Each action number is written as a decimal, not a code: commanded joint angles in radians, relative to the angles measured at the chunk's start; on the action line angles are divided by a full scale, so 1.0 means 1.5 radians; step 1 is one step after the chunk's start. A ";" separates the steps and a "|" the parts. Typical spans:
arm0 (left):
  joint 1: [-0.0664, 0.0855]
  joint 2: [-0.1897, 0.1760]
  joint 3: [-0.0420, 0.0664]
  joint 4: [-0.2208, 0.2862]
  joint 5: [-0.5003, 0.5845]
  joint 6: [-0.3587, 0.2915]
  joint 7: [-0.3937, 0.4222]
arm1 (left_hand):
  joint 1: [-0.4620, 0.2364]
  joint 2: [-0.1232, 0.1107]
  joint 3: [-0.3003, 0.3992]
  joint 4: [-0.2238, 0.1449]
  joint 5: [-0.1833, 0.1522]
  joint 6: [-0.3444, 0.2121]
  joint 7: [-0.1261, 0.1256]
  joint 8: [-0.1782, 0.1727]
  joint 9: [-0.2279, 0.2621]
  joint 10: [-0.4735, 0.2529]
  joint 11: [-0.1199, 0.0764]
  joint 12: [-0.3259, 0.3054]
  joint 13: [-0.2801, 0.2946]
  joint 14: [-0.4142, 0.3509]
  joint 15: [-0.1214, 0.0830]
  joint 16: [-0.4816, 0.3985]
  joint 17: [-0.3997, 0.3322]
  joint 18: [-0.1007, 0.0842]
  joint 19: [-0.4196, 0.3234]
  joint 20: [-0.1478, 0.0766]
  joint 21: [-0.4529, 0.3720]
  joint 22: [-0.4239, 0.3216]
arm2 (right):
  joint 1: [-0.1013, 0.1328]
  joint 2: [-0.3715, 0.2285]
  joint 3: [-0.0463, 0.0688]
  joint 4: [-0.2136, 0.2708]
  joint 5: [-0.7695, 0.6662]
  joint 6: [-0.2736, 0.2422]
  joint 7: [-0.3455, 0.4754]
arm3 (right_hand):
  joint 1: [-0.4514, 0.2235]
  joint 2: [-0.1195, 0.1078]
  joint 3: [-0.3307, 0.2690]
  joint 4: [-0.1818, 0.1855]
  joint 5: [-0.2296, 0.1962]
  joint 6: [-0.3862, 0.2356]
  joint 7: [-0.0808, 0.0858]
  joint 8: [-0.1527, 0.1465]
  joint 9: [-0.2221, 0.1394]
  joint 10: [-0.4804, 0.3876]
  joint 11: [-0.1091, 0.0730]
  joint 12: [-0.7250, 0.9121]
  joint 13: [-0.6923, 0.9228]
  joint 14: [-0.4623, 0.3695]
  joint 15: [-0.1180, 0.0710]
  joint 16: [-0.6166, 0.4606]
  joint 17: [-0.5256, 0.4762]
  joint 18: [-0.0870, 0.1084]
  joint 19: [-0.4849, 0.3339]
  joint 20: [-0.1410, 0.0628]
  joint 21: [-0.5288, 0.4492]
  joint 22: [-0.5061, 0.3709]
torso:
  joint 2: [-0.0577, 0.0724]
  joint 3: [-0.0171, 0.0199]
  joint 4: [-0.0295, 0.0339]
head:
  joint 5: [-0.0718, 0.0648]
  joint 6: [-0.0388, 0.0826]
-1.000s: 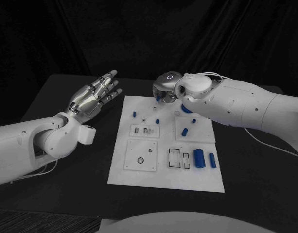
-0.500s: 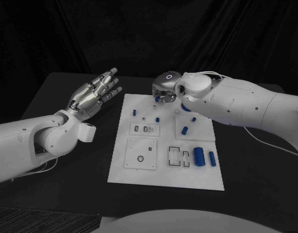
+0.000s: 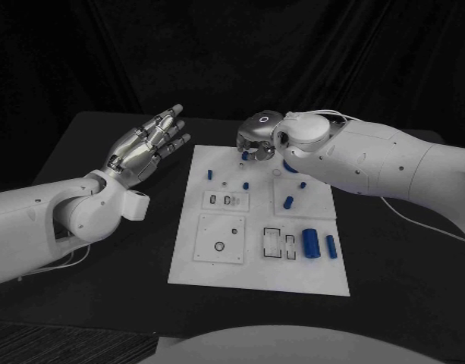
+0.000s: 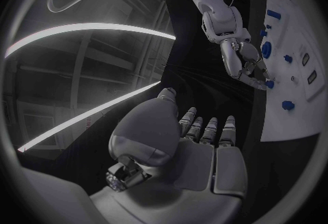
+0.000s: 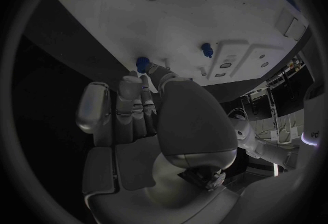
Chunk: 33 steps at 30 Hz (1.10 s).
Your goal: Assemble the parts on the task board
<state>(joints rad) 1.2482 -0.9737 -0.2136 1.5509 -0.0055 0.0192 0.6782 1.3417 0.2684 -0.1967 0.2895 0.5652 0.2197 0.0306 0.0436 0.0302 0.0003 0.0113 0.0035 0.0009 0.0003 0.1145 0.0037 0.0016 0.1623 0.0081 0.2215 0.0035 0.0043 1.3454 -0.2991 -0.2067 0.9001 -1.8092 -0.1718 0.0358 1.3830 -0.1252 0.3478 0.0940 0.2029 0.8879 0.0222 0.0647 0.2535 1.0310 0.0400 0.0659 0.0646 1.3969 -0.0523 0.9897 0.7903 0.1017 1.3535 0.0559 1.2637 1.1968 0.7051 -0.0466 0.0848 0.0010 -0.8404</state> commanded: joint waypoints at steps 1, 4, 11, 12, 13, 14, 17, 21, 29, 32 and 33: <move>0.001 0.002 0.001 0.000 -0.001 0.009 0.056 | 0.006 0.002 0.005 0.000 0.004 0.001 0.006 -0.001 0.001 0.000 0.002 -0.002 -0.001 0.000 0.002 -0.002 -0.001 0.010 -0.001 0.004 0.002 0.001 | -0.002 -0.002 0.000 0.001 -0.003 0.013 -0.023 | 0.001 -0.004 -0.010 -0.003 -0.007 -0.047 -0.019 -0.002 -0.017 -0.052 0.006 -0.003 0.001 -0.012 0.004 -0.010 -0.011 -0.004 -0.011 0.003 -0.011 -0.007 | 0.000 0.0000 -0.0001 | 0.001 -0.002; 0.001 0.002 0.001 0.000 -0.001 0.009 0.054 | 0.006 0.002 0.005 0.000 0.004 0.001 0.006 -0.001 0.001 0.000 0.002 -0.002 -0.001 0.000 0.002 -0.002 -0.001 0.010 -0.001 0.004 0.002 0.001 | -0.002 -0.005 0.000 0.001 -0.003 0.004 -0.035 | 0.004 0.002 -0.037 -0.014 -0.009 -0.196 -0.039 -0.008 -0.067 -0.137 0.014 -0.004 0.000 -0.032 0.010 -0.031 -0.036 0.000 -0.028 0.011 -0.033 -0.022 | 0.000 0.0001 0.0000 | 0.001 -0.003; 0.001 -0.002 0.001 0.000 -0.001 0.011 0.053 | 0.006 0.002 0.005 0.000 0.004 0.000 0.006 -0.001 0.001 0.000 0.002 -0.002 -0.001 0.000 0.002 -0.002 -0.001 0.010 -0.001 0.004 0.002 0.001 | -0.001 -0.032 0.000 0.014 -0.003 -0.066 -0.033 | 0.007 0.018 -0.072 -0.021 -0.008 -0.289 -0.050 -0.011 -0.105 -0.166 0.011 0.000 0.005 -0.069 0.014 -0.077 -0.090 0.011 -0.060 0.016 -0.080 -0.056 | 0.000 0.0001 0.0001 | 0.001 -0.002; 0.001 -0.002 0.001 0.000 -0.001 0.011 0.053 | 0.006 0.002 0.005 0.000 0.004 0.000 0.006 -0.001 0.001 0.000 0.002 -0.002 -0.001 0.000 0.002 -0.002 -0.001 0.010 -0.001 0.004 0.002 0.001 | 0.000 -0.040 0.000 0.020 -0.003 -0.075 -0.032 | 0.007 0.019 -0.073 -0.021 -0.008 -0.276 -0.049 -0.009 -0.103 -0.160 0.010 0.002 0.006 -0.069 0.013 -0.076 -0.089 0.011 -0.060 0.016 -0.080 -0.055 | 0.000 0.0001 0.0001 | 0.001 -0.002; 0.001 -0.003 0.001 0.000 -0.001 0.011 0.053 | 0.006 0.002 0.005 0.000 0.004 0.000 0.006 -0.001 0.001 0.000 0.002 -0.002 -0.001 0.000 0.002 -0.002 -0.001 0.010 -0.001 0.004 0.002 0.001 | 0.002 -0.048 0.000 0.027 -0.003 -0.083 -0.030 | 0.006 0.023 -0.079 -0.020 -0.007 -0.240 -0.046 -0.003 -0.098 -0.146 0.009 0.004 0.010 -0.067 0.012 -0.073 -0.087 0.010 -0.058 0.015 -0.081 -0.053 | 0.000 0.0001 0.0001 | 0.001 -0.001; 0.001 -0.003 0.001 0.000 -0.001 0.012 0.053 | 0.006 0.002 0.005 0.000 0.004 0.000 0.006 -0.001 0.001 0.000 0.002 -0.002 -0.001 0.000 0.002 -0.002 -0.001 0.010 -0.001 0.004 0.002 0.001 | 0.004 -0.060 0.000 0.038 -0.003 -0.093 -0.028 | 0.004 0.025 -0.082 -0.019 -0.007 -0.203 -0.043 0.005 -0.092 -0.128 0.009 0.011 0.014 -0.065 0.012 -0.068 -0.083 0.010 -0.057 0.014 -0.080 -0.050 | 0.000 0.0001 0.0000 | 0.002 -0.001; 0.001 -0.007 0.001 0.001 -0.001 0.012 0.052 | 0.006 0.002 0.005 0.000 0.004 0.000 0.006 -0.001 0.001 0.000 0.002 -0.002 -0.001 0.000 0.002 -0.002 -0.001 0.010 -0.001 0.004 0.002 0.001 | 0.011 -0.098 0.000 0.075 -0.003 -0.116 -0.025 | -0.005 0.031 -0.088 -0.009 -0.011 -0.151 -0.029 0.012 -0.089 -0.040 0.008 0.059 0.039 -0.063 0.011 -0.065 -0.082 0.009 -0.053 0.013 -0.083 -0.046 | 0.000 0.0001 -0.0001 | 0.005 -0.002; 0.001 -0.010 0.001 0.002 -0.001 0.012 0.051 | 0.006 0.002 0.005 -0.001 0.005 0.001 0.007 -0.001 0.001 0.000 0.003 -0.002 -0.001 0.000 0.002 -0.002 -0.001 0.011 0.000 0.005 0.003 0.001 | 0.016 -0.140 0.000 0.114 -0.002 -0.132 -0.022 | -0.011 0.029 -0.096 -0.003 -0.025 -0.088 -0.020 0.023 -0.081 0.058 -0.014 0.153 0.092 -0.060 -0.001 -0.060 -0.077 0.009 -0.049 0.005 -0.081 -0.038 | 0.000 0.0003 -0.0008 | 0.006 -0.002; 0.001 -0.014 0.001 0.002 -0.001 0.015 0.050 | 0.008 0.003 0.006 -0.001 0.006 0.006 0.011 0.000 0.001 0.000 0.004 -0.002 -0.001 0.000 0.004 -0.002 -0.001 0.011 0.000 0.006 0.003 0.001 | 0.020 -0.220 0.000 0.171 0.024 -0.144 -0.019 | -0.093 0.037 -0.152 0.063 -0.029 0.008 0.015 0.032 -0.051 0.360 -0.043 1.003 1.004 0.116 -0.017 0.387 0.520 -0.034 0.050 -0.017 0.092 0.149 | 0.000 0.0001 0.0000 | 0.004 0.000; 0.001 -0.014 0.001 0.002 -0.001 0.017 0.049 | 0.008 0.004 0.007 -0.001 0.007 0.008 0.013 0.001 0.002 0.000 0.004 -0.002 -0.001 0.000 0.004 -0.002 -0.001 0.011 0.000 0.007 0.003 0.001 | 0.019 -0.238 0.000 0.180 0.028 -0.127 -0.032 | -0.105 0.027 -0.156 0.089 -0.029 0.020 0.020 0.035 -0.030 0.360 -0.041 1.003 1.004 0.116 -0.017 0.387 0.520 -0.053 0.104 -0.012 0.162 0.212 | 0.000 0.0002 0.0000 | 0.003 0.000; 0.001 -0.014 0.001 0.002 -0.001 0.018 0.048 | 0.009 0.004 0.007 -0.001 0.007 0.008 0.013 0.001 0.002 0.000 0.005 -0.002 -0.001 0.000 0.004 -0.002 -0.001 0.011 0.000 0.007 0.003 0.001 | 0.019 -0.242 0.000 0.182 0.029 -0.122 -0.036 | -0.109 0.024 -0.157 0.096 -0.029 0.023 0.020 0.036 -0.026 0.360 -0.040 1.003 1.004 0.116 -0.016 0.387 0.520 -0.055 0.109 -0.013 0.168 0.218 | 0.000 0.0002 0.0000 | 0.003 0.000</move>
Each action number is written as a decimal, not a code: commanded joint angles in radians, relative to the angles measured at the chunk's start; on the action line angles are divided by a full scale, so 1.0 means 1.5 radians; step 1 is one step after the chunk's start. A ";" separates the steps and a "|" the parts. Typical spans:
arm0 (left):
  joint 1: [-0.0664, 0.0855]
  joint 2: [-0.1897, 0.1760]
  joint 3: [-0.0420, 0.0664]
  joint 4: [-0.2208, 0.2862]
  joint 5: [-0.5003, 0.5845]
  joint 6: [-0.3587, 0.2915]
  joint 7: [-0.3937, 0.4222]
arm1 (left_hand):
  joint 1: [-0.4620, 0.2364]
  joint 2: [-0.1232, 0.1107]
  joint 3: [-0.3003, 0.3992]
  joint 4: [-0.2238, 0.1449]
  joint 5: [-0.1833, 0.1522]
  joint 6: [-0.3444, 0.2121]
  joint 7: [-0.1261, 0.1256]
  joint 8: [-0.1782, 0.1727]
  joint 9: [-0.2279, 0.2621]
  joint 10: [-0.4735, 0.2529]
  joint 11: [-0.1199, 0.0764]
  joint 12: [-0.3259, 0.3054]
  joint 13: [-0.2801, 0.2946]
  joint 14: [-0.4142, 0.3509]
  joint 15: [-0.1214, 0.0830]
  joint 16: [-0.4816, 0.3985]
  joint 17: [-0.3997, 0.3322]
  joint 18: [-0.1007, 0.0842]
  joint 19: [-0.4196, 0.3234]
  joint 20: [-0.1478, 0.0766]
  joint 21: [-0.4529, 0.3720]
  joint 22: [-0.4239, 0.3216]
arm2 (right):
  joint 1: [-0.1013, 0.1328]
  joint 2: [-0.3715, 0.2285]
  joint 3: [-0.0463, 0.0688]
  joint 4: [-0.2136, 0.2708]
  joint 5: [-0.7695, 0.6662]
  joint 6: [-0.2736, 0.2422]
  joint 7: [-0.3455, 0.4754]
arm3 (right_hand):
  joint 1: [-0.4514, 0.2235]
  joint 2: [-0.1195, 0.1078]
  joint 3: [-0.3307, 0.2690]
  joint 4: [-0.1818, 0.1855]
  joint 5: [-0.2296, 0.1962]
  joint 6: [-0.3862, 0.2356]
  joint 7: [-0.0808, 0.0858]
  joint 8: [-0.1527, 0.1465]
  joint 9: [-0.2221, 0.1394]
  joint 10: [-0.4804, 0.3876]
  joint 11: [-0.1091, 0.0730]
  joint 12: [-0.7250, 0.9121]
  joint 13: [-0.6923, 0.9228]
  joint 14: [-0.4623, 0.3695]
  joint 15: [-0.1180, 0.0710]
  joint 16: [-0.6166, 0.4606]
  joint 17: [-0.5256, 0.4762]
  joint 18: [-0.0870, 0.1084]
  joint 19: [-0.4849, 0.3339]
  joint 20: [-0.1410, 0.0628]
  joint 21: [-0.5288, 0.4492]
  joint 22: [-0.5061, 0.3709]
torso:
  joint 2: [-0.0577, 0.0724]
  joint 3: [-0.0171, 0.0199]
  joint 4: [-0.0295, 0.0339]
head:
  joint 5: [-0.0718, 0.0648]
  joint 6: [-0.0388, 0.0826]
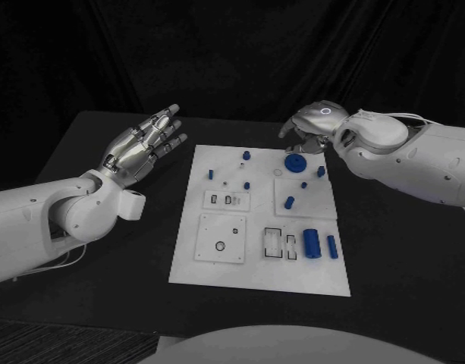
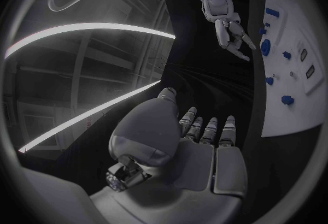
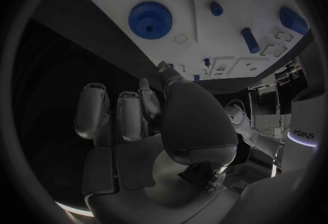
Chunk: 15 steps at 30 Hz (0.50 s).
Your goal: Assemble the parts on the task board
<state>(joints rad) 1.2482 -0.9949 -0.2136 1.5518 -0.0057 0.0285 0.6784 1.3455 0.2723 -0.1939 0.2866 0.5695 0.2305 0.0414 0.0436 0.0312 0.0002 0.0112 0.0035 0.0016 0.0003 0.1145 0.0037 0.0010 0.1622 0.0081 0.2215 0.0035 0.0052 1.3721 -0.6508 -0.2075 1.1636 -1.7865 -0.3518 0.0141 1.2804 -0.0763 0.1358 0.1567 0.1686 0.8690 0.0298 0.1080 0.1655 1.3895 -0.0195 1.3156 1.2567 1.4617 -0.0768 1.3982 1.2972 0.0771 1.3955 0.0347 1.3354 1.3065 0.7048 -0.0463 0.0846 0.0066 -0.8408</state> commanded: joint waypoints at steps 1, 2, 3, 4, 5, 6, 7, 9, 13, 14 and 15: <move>0.001 0.000 0.001 0.001 -0.001 0.012 0.048 | 0.007 0.001 0.005 0.000 0.005 0.002 0.006 0.001 0.001 0.000 0.005 -0.002 -0.001 0.000 0.005 -0.002 -0.001 0.011 0.000 0.007 0.003 0.001 | 0.001 -0.012 0.000 0.008 0.015 0.004 -0.024 | -0.050 -0.016 -0.017 0.070 -0.004 0.028 0.013 0.001 0.036 0.121 -0.001 0.170 0.209 0.073 -0.002 0.115 0.182 -0.044 0.095 0.000 0.135 0.158 | 0.000 0.0000 0.0002 | 0.000 0.000; 0.001 0.000 0.001 0.001 -0.001 0.012 0.048 | 0.007 0.001 0.005 0.000 0.005 0.002 0.006 0.001 0.001 0.000 0.005 -0.002 -0.001 0.000 0.005 -0.002 -0.001 0.011 0.000 0.007 0.003 0.001 | 0.000 -0.017 0.000 0.009 0.015 0.012 -0.026 | -0.057 -0.029 -0.016 0.086 -0.003 0.029 0.011 -0.001 0.039 0.121 -0.002 0.170 0.209 0.073 -0.005 0.115 0.182 -0.046 0.101 -0.001 0.142 0.164 | 0.000 0.0001 0.0003 | -0.001 0.000; 0.001 0.000 0.001 0.001 -0.001 0.013 0.048 | 0.007 0.001 0.006 0.000 0.006 0.003 0.007 0.002 0.001 0.000 0.005 -0.002 -0.001 0.000 0.005 -0.002 -0.001 0.011 0.000 0.007 0.003 0.001 | -0.001 -0.021 0.000 0.011 0.016 0.018 -0.029 | -0.057 -0.029 -0.016 0.086 -0.003 0.029 0.011 -0.001 0.039 0.121 -0.002 0.170 0.209 0.073 -0.005 0.115 0.182 -0.046 0.101 -0.001 0.142 0.164 | 0.000 0.0001 0.0004 | -0.001 0.000; 0.000 0.000 0.001 0.001 -0.001 0.013 0.047 | 0.007 0.001 0.006 0.000 0.006 0.003 0.007 0.002 0.001 0.000 0.005 -0.002 -0.001 0.000 0.005 -0.002 -0.001 0.011 0.000 0.007 0.003 0.001 | -0.002 -0.024 0.000 0.013 0.016 0.025 -0.032 | -0.073 -0.039 -0.018 0.091 -0.001 0.023 0.007 -0.007 0.038 0.121 -0.005 0.170 0.209 0.073 -0.005 0.115 0.182 -0.047 0.104 -0.003 0.144 0.166 | 0.000 0.0001 0.0004 | -0.001 0.000; 0.000 0.000 0.001 0.001 -0.001 0.014 0.047 | 0.007 0.001 0.006 0.000 0.006 0.003 0.007 0.002 0.001 0.000 0.005 -0.002 -0.001 0.000 0.005 -0.002 -0.001 0.011 0.000 0.007 0.003 0.001 | -0.003 -0.028 0.000 0.014 0.017 0.033 -0.035 | -0.083 -0.045 -0.017 0.091 -0.001 0.021 0.003 -0.010 0.037 0.121 -0.008 0.170 0.209 0.073 -0.008 0.115 0.182 -0.049 0.110 -0.005 0.151 0.171 | 0.000 0.0001 0.0003 | -0.002 -0.001; 0.000 0.000 0.001 0.001 -0.001 0.014 0.047 | 0.007 0.001 0.006 0.000 0.006 0.003 0.007 0.002 0.001 0.000 0.005 -0.002 -0.001 0.000 0.005 -0.002 -0.001 0.011 0.000 0.007 0.003 0.001 | -0.004 -0.031 0.000 0.015 0.017 0.040 -0.040 | -0.091 -0.052 -0.016 0.092 0.000 0.015 0.005 -0.017 0.035 0.121 -0.009 0.170 0.209 0.073 -0.010 0.115 0.182 -0.050 0.114 -0.006 0.154 0.174 | 0.000 0.0003 0.0003 | -0.002 -0.001; 0.000 0.000 0.001 0.001 -0.001 0.015 0.047 | 0.008 0.001 0.006 0.000 0.007 0.005 0.007 0.002 0.001 0.000 0.005 -0.002 -0.001 0.000 0.005 -0.002 -0.001 0.011 0.000 0.008 0.003 0.001 | -0.006 -0.034 0.000 0.016 0.017 0.047 -0.043 | -0.094 -0.054 -0.015 0.091 -0.001 0.007 0.005 -0.023 0.031 0.121 -0.009 0.170 0.209 0.073 -0.010 0.115 0.182 -0.051 0.115 -0.007 0.156 0.175 | 0.000 0.0001 0.0004 | -0.002 -0.001; 0.000 0.000 0.001 0.000 -0.001 0.015 0.047 | 0.008 0.001 0.006 0.000 0.007 0.005 0.007 0.002 0.001 0.000 0.005 -0.002 -0.001 0.000 0.005 -0.002 -0.001 0.011 0.000 0.008 0.003 0.001 | -0.009 -0.037 0.000 0.015 0.017 0.057 -0.048 | -0.092 -0.055 -0.013 0.091 -0.002 0.003 0.005 -0.026 0.029 0.121 -0.010 0.170 0.209 0.073 -0.011 0.115 0.182 -0.051 0.117 -0.008 0.157 0.176 | 0.000 0.0002 0.0003 | -0.003 -0.002; 0.000 0.000 0.001 -0.001 -0.001 0.017 0.047 | 0.009 0.000 0.006 -0.001 0.007 0.006 0.008 0.003 0.002 0.000 0.006 -0.002 -0.001 0.000 0.006 -0.002 -0.001 0.011 0.001 0.008 0.004 0.001 | -0.014 -0.037 0.000 0.005 0.018 0.065 -0.051 | -0.075 -0.055 -0.005 0.090 0.010 0.025 0.006 -0.021 0.027 0.121 -0.010 0.170 0.209 0.073 -0.014 0.115 0.182 -0.051 0.117 -0.011 0.157 0.176 | 0.000 0.0001 0.0003 | -0.004 -0.004; 0.000 0.000 0.001 -0.001 -0.001 0.018 0.047 | 0.009 0.000 0.006 -0.001 0.007 0.006 0.008 0.003 0.002 0.000 0.006 -0.002 -0.001 0.000 0.006 -0.002 -0.001 0.011 0.001 0.008 0.004 0.001 | -0.014 -0.037 0.000 0.003 0.018 0.065 -0.050 | -0.074 -0.055 -0.005 0.090 0.010 0.026 0.006 -0.021 0.027 0.121 -0.010 0.170 0.209 0.073 -0.014 0.115 0.182 -0.051 0.117 -0.011 0.157 0.176 | 0.000 0.0002 0.0001 | -0.003 -0.005; 0.000 0.000 0.001 -0.001 -0.001 0.018 0.047 | 0.009 0.000 0.006 -0.001 0.007 0.006 0.008 0.003 0.002 0.000 0.006 -0.002 -0.001 0.000 0.006 -0.002 -0.001 0.011 0.001 0.008 0.004 0.001 | -0.015 -0.036 0.000 0.001 0.018 0.066 -0.051 | -0.072 -0.057 -0.005 0.090 0.011 0.024 0.006 -0.022 0.026 0.121 -0.010 0.170 0.209 0.073 -0.014 0.115 0.182 -0.051 0.117 -0.011 0.157 0.176 | 0.000 0.0003 0.0002 | -0.002 -0.006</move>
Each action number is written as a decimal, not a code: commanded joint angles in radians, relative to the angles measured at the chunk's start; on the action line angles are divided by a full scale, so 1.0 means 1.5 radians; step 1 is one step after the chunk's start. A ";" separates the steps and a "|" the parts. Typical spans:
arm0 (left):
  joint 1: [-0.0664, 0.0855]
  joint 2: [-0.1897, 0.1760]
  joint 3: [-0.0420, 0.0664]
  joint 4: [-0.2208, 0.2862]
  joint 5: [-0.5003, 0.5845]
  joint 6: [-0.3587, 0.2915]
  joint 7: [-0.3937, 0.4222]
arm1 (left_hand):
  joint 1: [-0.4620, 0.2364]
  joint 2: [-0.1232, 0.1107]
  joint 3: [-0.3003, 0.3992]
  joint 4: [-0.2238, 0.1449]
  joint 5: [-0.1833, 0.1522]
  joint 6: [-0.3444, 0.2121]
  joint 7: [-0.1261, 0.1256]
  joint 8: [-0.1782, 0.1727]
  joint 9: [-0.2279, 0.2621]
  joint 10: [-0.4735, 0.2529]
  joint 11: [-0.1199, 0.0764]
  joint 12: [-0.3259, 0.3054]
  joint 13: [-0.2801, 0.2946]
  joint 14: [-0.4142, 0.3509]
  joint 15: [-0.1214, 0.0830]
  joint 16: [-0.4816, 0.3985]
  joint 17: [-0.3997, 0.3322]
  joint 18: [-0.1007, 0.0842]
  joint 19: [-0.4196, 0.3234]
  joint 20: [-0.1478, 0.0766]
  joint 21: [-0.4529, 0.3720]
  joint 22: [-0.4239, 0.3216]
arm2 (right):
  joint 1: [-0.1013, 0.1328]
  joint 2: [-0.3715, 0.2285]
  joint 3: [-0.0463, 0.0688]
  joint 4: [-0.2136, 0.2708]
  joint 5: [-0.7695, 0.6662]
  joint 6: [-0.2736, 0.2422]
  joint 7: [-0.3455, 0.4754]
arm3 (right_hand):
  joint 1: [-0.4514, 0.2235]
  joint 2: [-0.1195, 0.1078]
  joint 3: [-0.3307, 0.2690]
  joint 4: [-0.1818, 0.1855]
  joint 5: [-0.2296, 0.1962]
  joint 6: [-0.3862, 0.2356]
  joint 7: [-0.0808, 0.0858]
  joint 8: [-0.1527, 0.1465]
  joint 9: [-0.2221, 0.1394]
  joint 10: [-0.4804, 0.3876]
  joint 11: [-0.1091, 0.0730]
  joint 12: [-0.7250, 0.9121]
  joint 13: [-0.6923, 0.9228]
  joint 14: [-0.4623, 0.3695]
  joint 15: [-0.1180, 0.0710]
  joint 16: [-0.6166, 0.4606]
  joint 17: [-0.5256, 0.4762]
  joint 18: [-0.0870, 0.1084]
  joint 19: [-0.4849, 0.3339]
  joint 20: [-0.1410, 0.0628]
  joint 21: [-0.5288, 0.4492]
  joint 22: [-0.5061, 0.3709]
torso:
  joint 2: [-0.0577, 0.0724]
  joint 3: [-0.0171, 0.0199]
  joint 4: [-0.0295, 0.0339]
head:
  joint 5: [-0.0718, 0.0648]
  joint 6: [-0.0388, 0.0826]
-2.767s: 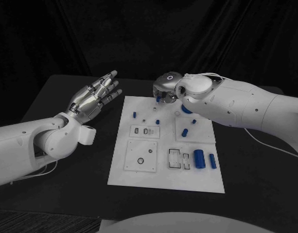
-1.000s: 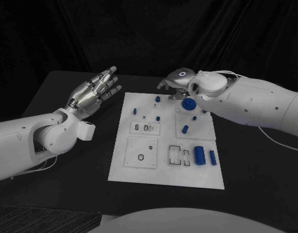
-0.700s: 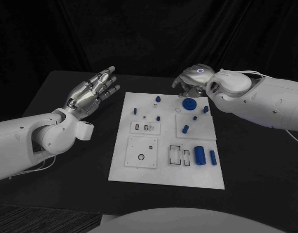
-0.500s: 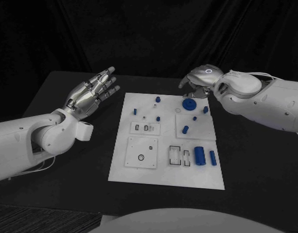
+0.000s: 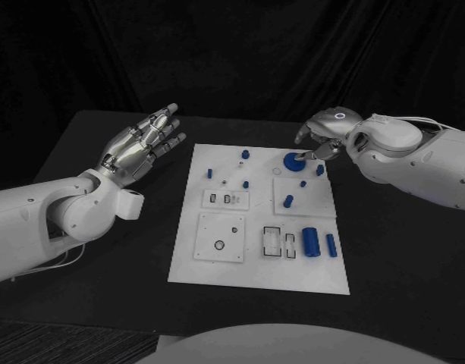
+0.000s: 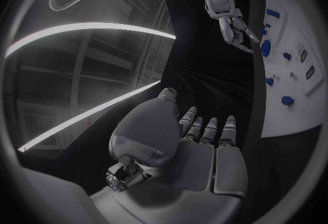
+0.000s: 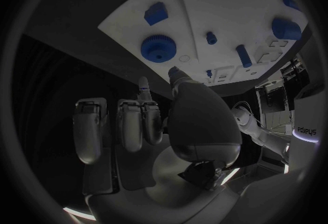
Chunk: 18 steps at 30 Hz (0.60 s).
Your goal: Assemble the parts on the task board
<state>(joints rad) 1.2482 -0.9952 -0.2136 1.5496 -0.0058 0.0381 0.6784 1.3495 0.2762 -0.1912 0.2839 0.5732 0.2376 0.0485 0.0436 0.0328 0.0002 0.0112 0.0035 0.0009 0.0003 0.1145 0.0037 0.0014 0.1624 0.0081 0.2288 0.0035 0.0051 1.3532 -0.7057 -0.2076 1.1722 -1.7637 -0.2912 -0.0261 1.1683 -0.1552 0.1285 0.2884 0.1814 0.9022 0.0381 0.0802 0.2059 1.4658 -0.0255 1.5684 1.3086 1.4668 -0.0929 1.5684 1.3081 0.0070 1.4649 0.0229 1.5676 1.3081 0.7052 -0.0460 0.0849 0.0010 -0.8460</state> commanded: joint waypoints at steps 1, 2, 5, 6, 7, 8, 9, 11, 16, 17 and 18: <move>0.000 0.000 0.001 0.000 -0.001 0.012 0.047 | 0.006 -0.002 0.004 0.001 0.004 0.001 0.003 0.003 0.001 0.000 0.006 -0.002 -0.001 0.000 0.006 -0.002 -0.001 0.011 0.001 0.003 0.004 0.001 | -0.004 0.001 0.000 -0.008 0.003 0.026 -0.024 | 0.003 -0.006 -0.001 0.003 0.001 0.001 0.001 -0.005 -0.002 0.070 -0.006 0.002 0.175 0.069 -0.004 0.002 0.175 -0.005 0.071 -0.004 0.002 0.175 | 0.000 0.0001 0.0003 | 0.002 -0.003; 0.000 0.000 0.001 0.000 -0.001 0.013 0.047 | 0.006 -0.002 0.004 0.001 0.004 0.001 0.003 0.003 0.001 0.000 0.006 -0.002 -0.001 0.000 0.006 -0.002 -0.001 0.011 0.001 0.003 0.004 0.001 | -0.004 0.002 0.000 -0.010 0.003 0.025 -0.024 | 0.003 -0.007 -0.002 0.003 -0.001 -0.001 0.001 -0.006 -0.003 0.070 -0.006 0.002 0.175 0.069 -0.004 0.002 0.175 -0.005 0.071 -0.004 0.002 0.175 | 0.000 -0.0001 0.0003 | 0.002 -0.003; 0.000 0.000 0.001 -0.001 -0.001 0.015 0.048 | 0.007 -0.003 0.004 0.001 0.004 0.003 0.004 0.003 0.001 0.000 0.007 -0.002 -0.001 0.000 0.007 -0.002 -0.001 0.011 0.001 0.003 0.004 0.001 | -0.007 0.005 0.000 -0.017 0.003 0.025 -0.022 | -0.001 -0.011 -0.006 0.004 -0.014 0.000 0.003 -0.007 -0.005 0.070 -0.005 0.002 0.175 0.069 -0.004 0.002 0.175 -0.005 0.071 -0.005 0.002 0.175 | 0.000 -0.0001 0.0002 | 0.002 -0.004; 0.000 0.001 0.001 -0.001 -0.001 0.016 0.049 | 0.007 -0.003 0.004 0.001 0.004 0.003 0.004 0.003 0.001 0.000 0.007 -0.002 -0.001 0.000 0.007 -0.002 -0.001 0.011 0.001 0.003 0.004 0.001 | -0.007 0.006 0.000 -0.018 0.003 0.025 -0.022 | -0.003 -0.012 -0.008 0.004 -0.020 0.002 0.004 -0.006 -0.005 0.070 -0.005 0.002 0.175 0.069 -0.004 0.002 0.175 -0.005 0.071 -0.005 0.002 0.175 | 0.000 -0.0001 0.0005 | 0.002 -0.004; 0.000 0.001 0.001 -0.002 -0.001 0.017 0.049 | 0.007 -0.004 0.004 0.001 0.004 0.003 0.004 0.003 0.001 0.000 0.007 -0.002 -0.001 0.000 0.007 -0.002 -0.001 0.011 0.001 0.004 0.004 0.001 | -0.008 0.007 0.000 -0.020 0.003 0.025 -0.021 | -0.005 -0.014 -0.009 0.004 -0.026 0.002 0.004 -0.007 -0.005 0.070 -0.005 0.002 0.175 0.069 -0.004 0.002 0.175 -0.005 0.071 -0.005 0.002 0.175 | 0.000 0.0000 0.0004 | 0.002 -0.004; 0.000 0.001 0.001 -0.002 -0.001 0.018 0.050 | 0.007 -0.004 0.004 0.001 0.004 0.003 0.004 0.003 0.001 0.000 0.007 -0.002 -0.001 0.000 0.007 -0.002 -0.001 0.011 0.001 0.004 0.004 0.001 | -0.009 0.008 0.000 -0.021 0.003 0.025 -0.021 | -0.007 -0.016 -0.010 0.004 -0.032 0.002 0.004 -0.007 -0.006 0.070 -0.005 0.002 0.175 0.069 -0.004 0.002 0.175 -0.005 0.071 -0.005 0.002 0.175 | 0.000 0.0002 0.0001 | 0.002 -0.004; 0.000 0.001 0.001 -0.002 -0.001 0.018 0.050 | 0.007 -0.004 0.004 0.001 0.004 0.003 0.004 0.003 0.001 0.000 0.007 -0.002 -0.001 0.000 0.007 -0.002 -0.001 0.011 0.001 0.004 0.004 0.001 | -0.010 0.010 0.000 -0.023 0.003 0.026 -0.020 | -0.007 -0.016 -0.010 0.004 -0.032 0.002 0.004 -0.007 -0.006 0.070 -0.005 0.002 0.175 0.069 -0.004 0.002 0.175 -0.005 0.071 -0.005 0.002 0.175 | 0.000 0.0002 0.0001 | 0.002 -0.004; 0.000 0.001 0.001 -0.002 -0.001 0.019 0.050 | 0.007 -0.004 0.004 0.001 0.004 0.003 0.005 0.004 0.001 0.000 0.007 -0.002 -0.001 0.000 0.007 -0.002 -0.001 0.011 0.001 0.004 0.004 0.002 | -0.011 0.012 0.000 -0.025 0.003 0.027 -0.019 | -0.006 -0.016 -0.011 0.004 -0.036 0.001 0.004 -0.008 -0.006 0.070 -0.005 0.002 0.175 0.069 -0.004 0.002 0.175 -0.005 0.071 -0.005 0.002 0.175 | 0.000 0.0001 0.0005 | 0.002 -0.004; 0.000 0.001 0.001 -0.003 -0.001 0.021 0.051 | 0.007 -0.004 0.004 0.001 0.004 0.003 0.005 0.004 0.001 0.000 0.008 -0.002 -0.001 0.000 0.008 -0.002 -0.001 0.011 0.002 0.004 0.005 0.002 | -0.016 0.021 0.000 -0.036 0.003 0.035 -0.017 | 0.011 -0.008 -0.003 0.003 -0.024 -0.002 0.004 -0.009 -0.009 0.070 -0.004 0.002 0.175 0.069 -0.004 0.002 0.175 -0.005 0.071 -0.004 0.002 0.175 | 0.000 -0.0002 0.0004 | 0.003 -0.003; 0.000 0.001 0.001 -0.002 -0.001 0.021 0.051 | 0.008 -0.005 0.004 0.001 0.004 0.004 0.005 0.004 0.001 0.000 0.008 -0.002 -0.001 0.000 0.008 -0.002 -0.001 0.011 0.002 0.004 0.005 0.002 | -0.017 0.023 0.000 -0.038 0.003 0.036 -0.016 | 0.015 -0.005 -0.001 0.002 -0.013 0.000 0.004 -0.008 -0.009 0.070 -0.004 0.002 0.175 0.069 -0.004 0.002 0.175 -0.005 0.071 -0.004 0.002 0.175 | 0.000 -0.0003 0.0007 | 0.003 -0.003; 0.000 0.000 0.001 -0.002 -0.001 0.021 0.051 | 0.008 -0.005 0.004 0.001 0.004 0.004 0.005 0.004 0.001 0.000 0.008 -0.002 -0.001 0.000 0.008 -0.002 -0.001 0.011 0.002 0.004 0.005 0.002 | -0.018 0.025 0.000 -0.040 0.003 0.037 -0.015 | 0.018 -0.003 0.000 0.002 -0.007 0.002 0.005 -0.007 -0.010 0.070 -0.004 0.002 0.175 0.069 -0.004 0.002 0.175 -0.005 0.071 -0.004 0.002 0.175 | 0.000 -0.0002 0.0009 | 0.004 -0.003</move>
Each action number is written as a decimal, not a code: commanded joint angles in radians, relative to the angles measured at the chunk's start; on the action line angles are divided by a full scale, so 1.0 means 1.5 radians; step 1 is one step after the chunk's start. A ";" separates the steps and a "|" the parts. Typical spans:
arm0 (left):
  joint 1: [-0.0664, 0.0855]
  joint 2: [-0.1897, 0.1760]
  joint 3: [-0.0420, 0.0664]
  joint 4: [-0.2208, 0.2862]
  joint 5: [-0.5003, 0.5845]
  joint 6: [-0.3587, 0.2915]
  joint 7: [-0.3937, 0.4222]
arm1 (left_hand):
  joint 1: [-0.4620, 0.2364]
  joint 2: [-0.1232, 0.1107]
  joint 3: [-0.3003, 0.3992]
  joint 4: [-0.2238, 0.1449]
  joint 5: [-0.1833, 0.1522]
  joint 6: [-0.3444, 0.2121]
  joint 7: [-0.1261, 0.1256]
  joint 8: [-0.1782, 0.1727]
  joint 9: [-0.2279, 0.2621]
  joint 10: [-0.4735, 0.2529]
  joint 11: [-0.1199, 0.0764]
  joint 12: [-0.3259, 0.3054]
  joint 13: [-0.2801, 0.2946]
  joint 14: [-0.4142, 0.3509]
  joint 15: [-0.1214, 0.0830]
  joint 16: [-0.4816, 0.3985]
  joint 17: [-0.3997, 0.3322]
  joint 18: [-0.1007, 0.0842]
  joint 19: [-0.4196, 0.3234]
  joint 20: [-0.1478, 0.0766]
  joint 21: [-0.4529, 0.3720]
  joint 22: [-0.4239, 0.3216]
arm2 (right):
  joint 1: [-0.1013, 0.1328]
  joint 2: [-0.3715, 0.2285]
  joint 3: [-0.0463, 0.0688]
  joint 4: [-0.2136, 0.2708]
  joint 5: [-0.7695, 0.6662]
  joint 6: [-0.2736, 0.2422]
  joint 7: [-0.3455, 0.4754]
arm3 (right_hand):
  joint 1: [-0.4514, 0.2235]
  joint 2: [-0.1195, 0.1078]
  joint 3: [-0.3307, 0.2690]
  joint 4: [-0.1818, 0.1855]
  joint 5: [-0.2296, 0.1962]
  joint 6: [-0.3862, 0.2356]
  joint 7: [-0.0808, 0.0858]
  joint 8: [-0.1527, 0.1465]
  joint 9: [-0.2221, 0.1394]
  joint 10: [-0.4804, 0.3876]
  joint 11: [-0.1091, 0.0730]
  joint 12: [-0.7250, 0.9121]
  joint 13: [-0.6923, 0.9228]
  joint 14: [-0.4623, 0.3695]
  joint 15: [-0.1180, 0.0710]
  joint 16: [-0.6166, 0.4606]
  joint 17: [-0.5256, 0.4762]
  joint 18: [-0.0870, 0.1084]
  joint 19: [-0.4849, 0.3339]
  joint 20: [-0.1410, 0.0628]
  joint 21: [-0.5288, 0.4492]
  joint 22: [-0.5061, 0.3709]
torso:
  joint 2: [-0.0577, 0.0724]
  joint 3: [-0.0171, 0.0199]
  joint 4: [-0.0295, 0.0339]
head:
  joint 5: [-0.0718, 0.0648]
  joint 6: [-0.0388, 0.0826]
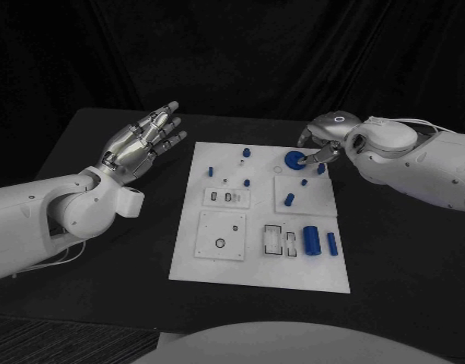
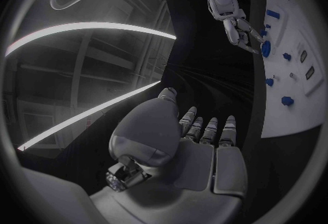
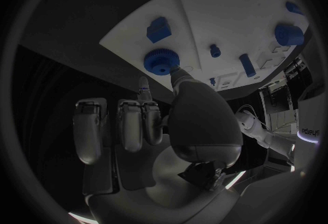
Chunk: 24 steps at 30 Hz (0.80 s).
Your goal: Assemble the parts on the task board
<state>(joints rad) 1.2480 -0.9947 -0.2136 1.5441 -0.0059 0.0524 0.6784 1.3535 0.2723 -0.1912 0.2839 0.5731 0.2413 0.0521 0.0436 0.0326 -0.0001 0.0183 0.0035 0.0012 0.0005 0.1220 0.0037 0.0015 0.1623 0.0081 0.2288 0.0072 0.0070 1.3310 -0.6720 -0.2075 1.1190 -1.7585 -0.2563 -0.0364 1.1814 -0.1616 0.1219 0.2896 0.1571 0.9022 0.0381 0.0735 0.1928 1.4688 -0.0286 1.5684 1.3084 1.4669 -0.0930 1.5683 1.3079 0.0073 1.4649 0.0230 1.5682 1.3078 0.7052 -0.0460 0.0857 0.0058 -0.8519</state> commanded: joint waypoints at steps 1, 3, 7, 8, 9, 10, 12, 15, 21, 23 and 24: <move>0.000 0.000 0.001 0.002 -0.001 0.011 0.051 | 0.005 -0.002 0.004 0.001 0.004 0.001 0.003 0.004 0.001 0.000 0.003 -0.002 -0.001 0.000 0.003 -0.002 -0.001 0.011 0.002 0.004 0.002 0.001 | -0.004 0.003 0.000 -0.006 -0.001 0.014 -0.007 | 0.011 0.002 0.005 0.001 0.011 0.002 0.005 -0.003 -0.001 0.068 -0.002 0.002 0.175 0.069 -0.004 0.002 0.175 -0.005 0.071 -0.004 0.002 0.175 | 0.000 -0.0002 0.0001 | 0.001 0.001; 0.000 -0.001 0.001 0.002 -0.001 0.012 0.051 | 0.005 -0.002 0.004 0.001 0.004 0.001 0.003 0.004 0.001 0.000 0.003 -0.002 -0.001 0.000 0.003 -0.002 -0.001 0.011 0.002 0.005 0.003 0.001 | -0.005 0.006 0.000 -0.008 -0.001 0.013 -0.004 | 0.015 0.004 0.007 0.000 0.015 0.004 0.005 -0.002 -0.001 0.068 -0.002 0.002 0.175 0.069 -0.003 0.002 0.175 -0.005 0.071 -0.004 0.002 0.175 | 0.000 -0.0002 -0.0003 | 0.002 0.001; 0.000 -0.001 0.001 0.001 -0.001 0.012 0.050 | 0.005 -0.002 0.004 0.001 0.004 0.001 0.003 0.004 0.001 0.000 0.003 -0.002 -0.001 0.000 0.003 -0.002 -0.001 0.011 0.002 0.005 0.003 0.001 | -0.008 0.010 0.000 -0.011 -0.001 0.011 0.001 | 0.020 0.005 0.008 -0.001 0.018 0.006 0.006 -0.001 -0.001 0.068 -0.001 0.002 0.175 0.069 -0.003 0.002 0.175 -0.005 0.071 -0.004 0.002 0.175 | 0.000 0.0000 -0.0002 | 0.000 0.000; -0.001 -0.001 0.001 0.000 -0.001 0.012 0.050 | 0.005 -0.002 0.004 0.001 0.004 0.001 0.003 0.004 0.001 0.000 0.003 -0.002 -0.001 0.000 0.003 -0.002 -0.001 0.011 0.002 0.005 0.003 0.001 | -0.008 0.011 0.000 -0.012 -0.001 0.010 0.002 | 0.023 0.006 0.009 -0.002 0.018 0.008 0.006 -0.001 -0.001 0.068 -0.001 0.002 0.175 0.069 -0.003 0.002 0.175 -0.005 0.071 -0.004 0.002 0.175 | 0.000 0.0002 -0.0003 | 0.000 -0.001; -0.001 0.000 0.001 0.000 -0.001 0.012 0.050 | 0.005 -0.002 0.004 0.001 0.004 0.001 0.003 0.004 0.001 0.000 0.003 -0.002 -0.001 0.000 0.003 -0.002 -0.001 0.011 0.002 0.005 0.003 0.001 | -0.009 0.012 0.000 -0.013 -0.001 0.009 0.004 | 0.025 0.007 0.010 -0.002 0.018 0.009 0.006 0.000 -0.001 0.068 -0.001 0.002 0.175 0.069 -0.003 0.002 0.175 -0.005 0.071 -0.003 0.002 0.175 | 0.000 0.0002 -0.0003 | 0.000 -0.001; -0.001 0.000 0.001 0.000 -0.001 0.013 0.050 | 0.005 -0.002 0.004 0.001 0.004 0.001 0.003 0.004 0.001 0.000 0.003 -0.002 -0.001 0.000 0.003 -0.002 -0.001 0.011 0.002 0.005 0.003 0.001 | -0.009 0.013 0.000 -0.013 -0.001 0.008 0.005 | 0.029 0.008 0.011 -0.002 0.020 0.013 0.006 0.001 0.000 0.068 -0.001 0.002 0.175 0.069 -0.003 0.002 0.175 -0.005 0.071 -0.003 0.002 0.175 | 0.000 0.0001 -0.0002 | -0.001 -0.001; -0.001 0.000 0.001 0.000 -0.001 0.013 0.050 | 0.005 -0.002 0.004 0.001 0.004 0.001 0.003 0.004 0.001 0.000 0.004 -0.002 -0.001 0.000 0.003 -0.002 -0.001 0.011 0.002 0.005 0.003 0.001 | -0.010 0.015 0.000 -0.014 -0.001 0.008 0.007 | 0.039 0.012 0.013 -0.003 0.036 0.023 0.006 0.006 0.004 0.068 -0.001 0.002 0.175 0.069 -0.002 0.002 0.175 -0.005 0.071 -0.003 0.002 0.175 | 0.000 0.0002 0.0000 | -0.001 -0.001; -0.001 0.001 0.001 0.000 -0.001 0.014 0.050 | 0.005 -0.002 0.004 0.001 0.004 0.001 0.003 0.004 0.001 0.000 0.004 -0.002 -0.001 0.000 0.003 -0.002 -0.001 0.011 0.002 0.005 0.003 0.001 | -0.012 0.017 0.000 -0.016 -0.001 0.010 0.009 | 0.045 0.016 0.015 -0.005 0.053 0.029 0.006 0.007 0.008 0.068 -0.001 0.002 0.175 0.069 -0.002 0.002 0.175 -0.005 0.071 -0.003 0.002 0.175 | 0.000 0.0001 -0.0004 | -0.001 -0.001; -0.001 0.001 0.001 -0.001 -0.001 0.015 0.049 | 0.005 -0.002 0.004 0.001 0.004 0.001 0.003 0.004 0.001 0.000 0.004 -0.002 -0.001 0.000 0.003 -0.002 -0.001 0.011 0.002 0.005 0.003 0.001 | -0.017 0.020 0.000 -0.021 0.000 0.014 0.013 | 0.060 0.025 0.021 -0.015 0.095 0.044 0.004 0.014 0.021 0.068 -0.002 0.002 0.175 0.069 -0.003 0.002 0.175 -0.005 0.071 -0.004 0.002 0.175 | 0.000 0.0000 -0.0003 | -0.002 -0.002; -0.001 0.002 0.001 -0.001 -0.001 0.015 0.048 | 0.006 -0.003 0.004 0.001 0.005 0.001 0.003 0.004 0.001 0.000 0.004 -0.002 -0.001 0.000 0.003 -0.002 -0.001 0.011 0.002 0.005 0.003 0.001 | -0.019 0.021 0.000 -0.022 0.002 0.016 0.014 | 0.067 0.028 0.023 -0.021 0.115 0.050 0.003 0.018 0.028 0.068 -0.003 0.002 0.175 0.069 -0.004 0.002 0.175 -0.005 0.071 -0.004 0.002 0.175 | 0.000 -0.0001 -0.0002 | -0.002 -0.002; -0.001 0.002 0.001 -0.001 -0.001 0.015 0.048 | 0.006 -0.003 0.004 0.001 0.005 0.001 0.003 0.004 0.001 0.000 0.004 -0.002 -0.001 0.000 0.003 -0.002 -0.001 0.011 0.002 0.005 0.003 0.001 | -0.019 0.021 0.000 -0.022 0.003 0.016 0.015 | 0.069 0.029 0.024 -0.024 0.123 0.051 0.002 0.019 0.031 0.068 -0.003 0.002 0.175 0.069 -0.004 0.002 0.175 -0.005 0.071 -0.005 0.002 0.175 | 0.000 0.0000 -0.0002 | -0.001 -0.003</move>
<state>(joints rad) 1.2477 -0.9940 -0.2137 1.5410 -0.0061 0.0616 0.6784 1.3534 0.2723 -0.1913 0.2840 0.5770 0.2412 0.0520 0.0436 0.0324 -0.0001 0.0182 0.0035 0.0017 0.0005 0.1219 0.0037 0.0011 0.1623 0.0119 0.2325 0.0072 0.0068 1.3104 -0.6410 -0.2041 1.0874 -1.7536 -0.2479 -0.0199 1.2738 -0.1219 0.1579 0.2567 0.3380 0.9700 0.0413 0.0973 0.2337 1.4686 -0.0286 1.5684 1.3083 1.4669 -0.0929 1.5683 1.3076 0.0074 1.4649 0.0230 1.5682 1.3075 0.7052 -0.0459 0.0852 0.0033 -0.8554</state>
